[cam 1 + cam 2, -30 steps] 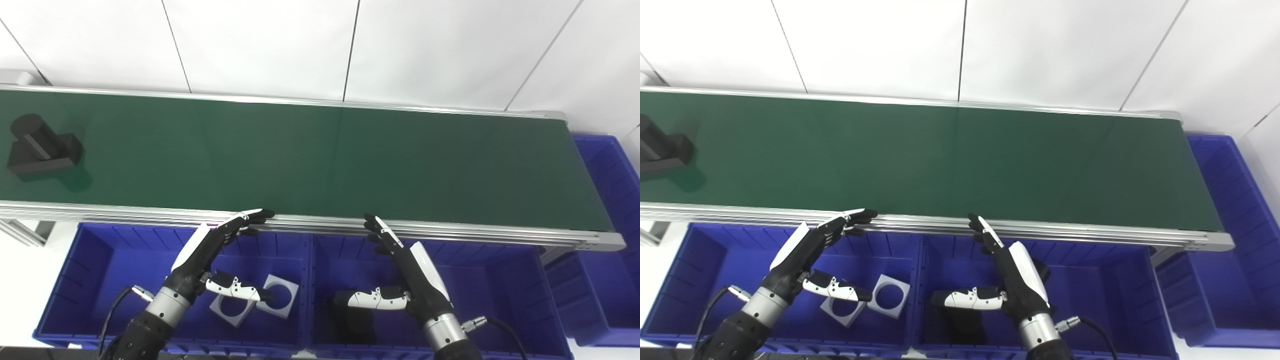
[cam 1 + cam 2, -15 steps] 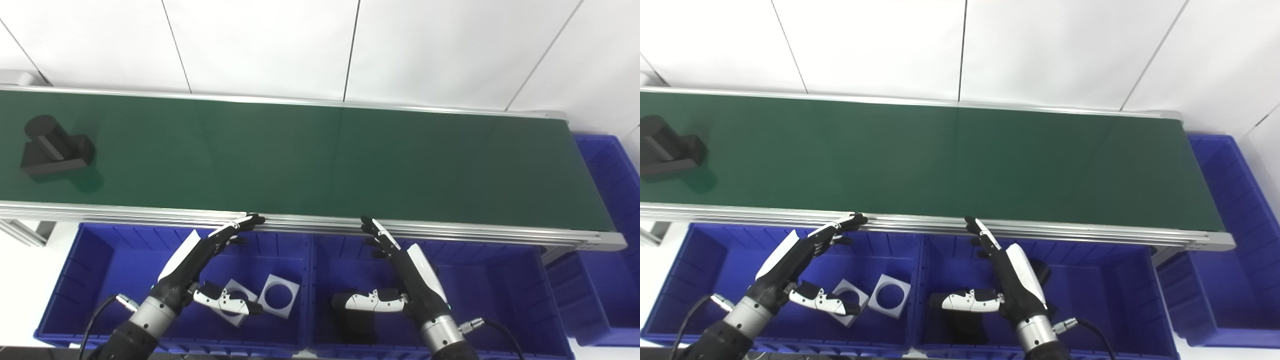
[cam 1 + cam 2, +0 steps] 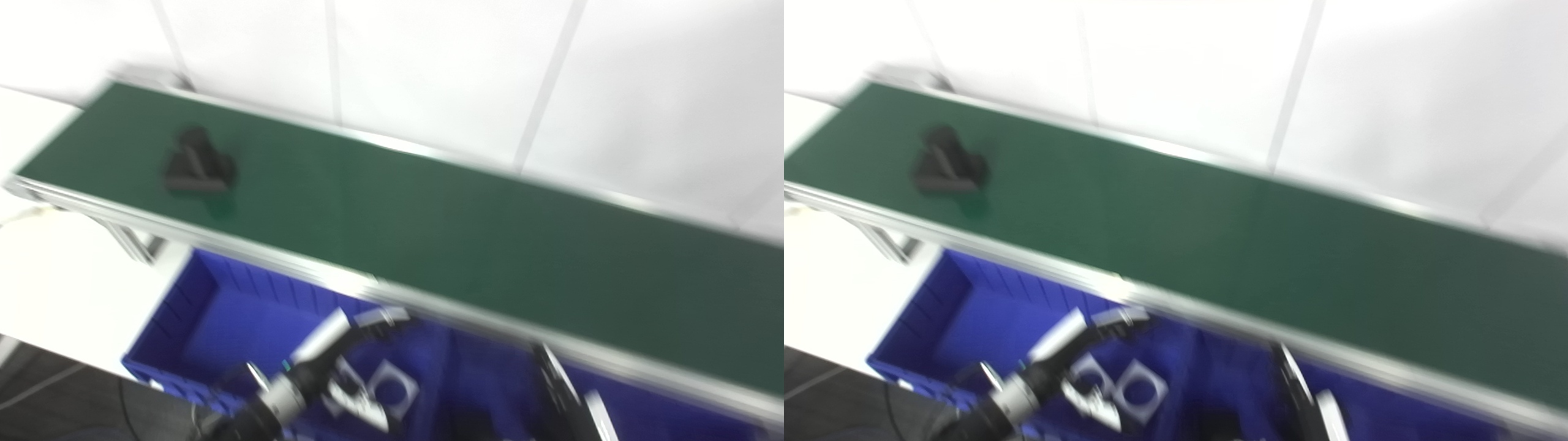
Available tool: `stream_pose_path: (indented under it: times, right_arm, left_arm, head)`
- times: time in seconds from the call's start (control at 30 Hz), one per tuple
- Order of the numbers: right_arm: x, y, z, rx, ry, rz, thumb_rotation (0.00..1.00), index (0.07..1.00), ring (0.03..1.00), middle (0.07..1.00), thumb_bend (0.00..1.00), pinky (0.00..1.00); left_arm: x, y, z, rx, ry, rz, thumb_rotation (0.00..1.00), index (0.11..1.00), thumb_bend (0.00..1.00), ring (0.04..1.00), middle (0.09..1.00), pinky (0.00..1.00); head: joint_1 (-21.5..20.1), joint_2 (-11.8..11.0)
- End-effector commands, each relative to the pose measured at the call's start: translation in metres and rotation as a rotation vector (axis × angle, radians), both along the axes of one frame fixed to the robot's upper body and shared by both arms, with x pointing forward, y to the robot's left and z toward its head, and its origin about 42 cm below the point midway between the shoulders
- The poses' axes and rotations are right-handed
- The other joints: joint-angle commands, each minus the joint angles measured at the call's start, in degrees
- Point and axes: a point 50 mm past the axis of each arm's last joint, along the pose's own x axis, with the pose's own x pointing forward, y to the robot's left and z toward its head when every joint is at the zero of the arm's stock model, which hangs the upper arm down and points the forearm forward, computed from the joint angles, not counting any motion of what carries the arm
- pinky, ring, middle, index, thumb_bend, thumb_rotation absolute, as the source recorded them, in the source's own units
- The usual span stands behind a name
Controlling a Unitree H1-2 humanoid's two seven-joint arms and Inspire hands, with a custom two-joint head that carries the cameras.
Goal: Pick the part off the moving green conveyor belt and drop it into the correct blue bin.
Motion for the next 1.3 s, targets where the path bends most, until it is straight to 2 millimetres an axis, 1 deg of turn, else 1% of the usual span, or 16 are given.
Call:
stream_pose_path:
  times: [0.0,0.07,0.1,0.13,0.17,0.27,0.3,0.33,0.47,0.63,0.7,0.83,0.97,1.07,1.13,1.27]
  right_arm:
    - [0.002,-0.003,0.008,0.018,-0.07,0.021,0.1,0.966,0.898,0.938,0.82,0.84]
    - [0.001,-0.006,0.004,0.02,-0.058,0.019,0.09,0.977,0.912,0.949,0.81,0.86]
    - [0.001,-0.007,0.001,0.026,-0.061,0.018,0.06,0.977,0.917,0.949,0.82,0.87]
    - [0.001,-0.008,-0.002,0.032,-0.079,0.017,0.03,0.976,0.915,0.946,0.82,0.86]
    - [0.001,-0.009,-0.005,0.037,-0.093,0.017,0.01,0.97,0.893,0.938,0.84,0.82]
    - [0.0,-0.009,-0.01,0.033,-0.112,0.017,0.0,0.966,0.88,0.93,0.84,0.81]
    - [0.0,-0.01,-0.013,0.023,-0.109,0.017,0.0,0.965,0.878,0.93,0.84,0.8]
    - [0.0,-0.01,-0.015,0.015,-0.106,0.017,0.0,0.964,0.877,0.93,0.84,0.8]
    - [0.001,-0.011,-0.019,0.012,-0.102,0.015,0.0,0.964,0.877,0.927,0.86,0.79]
    - [0.002,-0.01,-0.021,0.015,-0.109,0.01,0.0,0.961,0.87,0.918,0.87,0.79]
    - [0.003,-0.01,-0.021,0.018,-0.115,0.007,0.0,0.961,0.869,0.915,0.87,0.79]
    - [0.004,-0.011,-0.022,0.034,-0.142,-0.007,0.0,0.946,0.865,0.905,0.89,0.8]
    - [0.005,-0.015,-0.021,0.087,-0.23,-0.027,0.0,0.922,0.849,0.89,0.91,0.77]
    - [0.004,-0.018,-0.012,0.134,-0.287,-0.032,0.0,0.916,0.863,0.896,0.91,0.81]
    - [0.003,-0.019,-0.006,0.147,-0.318,-0.033,0.0,0.91,0.859,0.89,0.91,0.8]
    - [0.003,-0.019,0.018,0.18,-0.41,-0.035,0.0,0.9,0.85,0.877,0.91,0.78]
  left_arm:
    - [0.004,-0.006,0.005,-0.008,-0.074,-0.006,0.1,0.835,0.95,0.84,0.873,0.79]
    - [0.003,-0.009,0.002,-0.005,-0.071,-0.007,0.12,0.833,0.95,0.84,0.873,0.79]
    - [0.002,-0.01,0.0,-0.004,-0.071,-0.008,0.13,0.833,0.95,0.838,0.873,0.78]
    - [0.002,-0.01,-0.001,-0.004,-0.069,-0.008,0.14,0.833,0.96,0.837,0.873,0.78]
    - [0.001,-0.01,-0.003,-0.008,-0.066,-0.009,0.14,0.83,0.96,0.836,0.873,0.78]
    - [0.001,-0.011,-0.006,-0.023,-0.062,-0.012,0.11,0.826,0.97,0.83,0.869,0.76]
    - [0.001,-0.011,-0.008,-0.024,-0.061,-0.013,0.09,0.822,0.98,0.826,0.866,0.76]
    - [0.001,-0.012,-0.009,-0.024,-0.06,-0.013,0.09,0.82,0.98,0.823,0.864,0.76]
    - [0.002,-0.012,-0.012,-0.025,-0.052,-0.01,0.06,0.808,1.0,0.816,0.856,0.74]
    - [0.003,-0.011,-0.014,-0.034,-0.043,-0.009,0.01,0.804,1.0,0.816,0.854,0.74]
    - [0.004,-0.011,-0.015,-0.026,-0.048,-0.012,0.03,0.804,1.0,0.807,0.85,0.73]
    - [0.005,-0.013,-0.016,-0.035,-0.042,-0.009,0.01,0.801,1.0,0.808,0.849,0.73]
    - [0.007,-0.015,-0.018,-0.026,-0.054,-0.011,0.03,0.798,1.0,0.799,0.845,0.72]
    - [0.007,-0.015,-0.019,-0.023,-0.045,-0.01,0.05,0.8,1.0,0.799,0.846,0.72]
    - [0.007,-0.016,-0.019,-0.021,-0.044,-0.009,0.05,0.799,1.0,0.797,0.845,0.72]
    - [0.007,-0.016,-0.021,-0.021,-0.047,-0.009,0.05,0.798,1.0,0.795,0.842,0.72]
  head:
    - [0.2,-0.3]
    - [1.1,-1.9]
    - [1.3,-3.3]
    - [1.3,-3.3]
    - [1.1,-4.4]
    - [1.1,-5.1]
    - [1.3,-6.5]
    - [1.3,-6.5]
    - [1.1,-8.0]
    - [0.9,-8.6]
    - [0.8,-8.7]
    - [0.8,-8.9]
    - [1.3,-9.3]
    - [1.2,-9.4]
    - [1.2,-9.3]
    - [1.2,-9.5]
